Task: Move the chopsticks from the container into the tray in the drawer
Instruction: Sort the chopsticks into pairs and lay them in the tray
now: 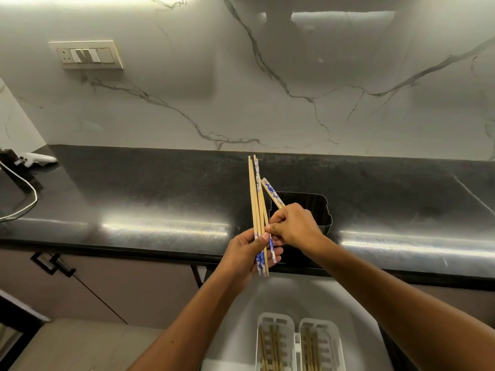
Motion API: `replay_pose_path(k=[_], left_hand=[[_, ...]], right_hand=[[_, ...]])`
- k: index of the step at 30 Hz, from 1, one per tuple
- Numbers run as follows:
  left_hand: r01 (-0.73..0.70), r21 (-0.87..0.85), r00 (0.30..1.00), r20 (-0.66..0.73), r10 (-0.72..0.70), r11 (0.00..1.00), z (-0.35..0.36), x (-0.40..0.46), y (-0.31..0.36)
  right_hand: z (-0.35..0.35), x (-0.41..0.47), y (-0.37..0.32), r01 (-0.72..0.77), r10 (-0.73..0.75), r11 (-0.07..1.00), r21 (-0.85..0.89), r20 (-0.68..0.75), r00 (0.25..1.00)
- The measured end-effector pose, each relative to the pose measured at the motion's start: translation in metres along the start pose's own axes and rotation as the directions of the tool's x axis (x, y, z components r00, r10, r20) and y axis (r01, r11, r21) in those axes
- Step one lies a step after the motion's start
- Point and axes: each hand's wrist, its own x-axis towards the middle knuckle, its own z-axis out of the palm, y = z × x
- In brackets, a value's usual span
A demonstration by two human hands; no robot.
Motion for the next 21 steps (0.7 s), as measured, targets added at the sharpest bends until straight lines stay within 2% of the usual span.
replay_pose_path(k=[6, 8, 11, 14, 18, 21], left_hand=[[0.003, 0.008, 1.000, -0.003, -0.003, 1.000, -0.001, 0.000, -0.005], [0.009, 0.006, 1.000, -0.009, -0.009, 1.000, -0.001, 0.000, -0.007], [0.020, 0.019, 1.000, -0.018, -0.020, 1.000, -0.001, 0.000, -0.010], [0.021, 0.056, 1.000, -0.016, -0.020, 0.998, -0.001, -0.001, -0.012], [0.014, 0.083, 1.000, 0.000, -0.014, 0.996, -0.002, -0.002, -0.013], [0.006, 0.118, 1.000, 0.015, -0.008, 0.993, -0.005, -0.003, -0.013]], right_hand=[[-0.005, 0.001, -0.001, 0.023, -0.022, 0.998, -0.064, 0.011, 1.000], [-0.008, 0.003, -0.004, 0.073, -0.076, 0.997, -0.039, -0.063, 0.995], [-0.017, 0.008, -0.014, 0.153, -0.135, 0.984, 0.086, -0.186, 0.973], [-0.027, 0.017, -0.026, 0.193, -0.162, 0.976, 0.102, -0.254, 0.954], [-0.035, 0.027, -0.033, 0.163, -0.113, 0.960, 0.226, -0.218, 0.969], [-0.037, 0.030, -0.035, 0.161, -0.113, 0.954, 0.251, -0.197, 0.974]])
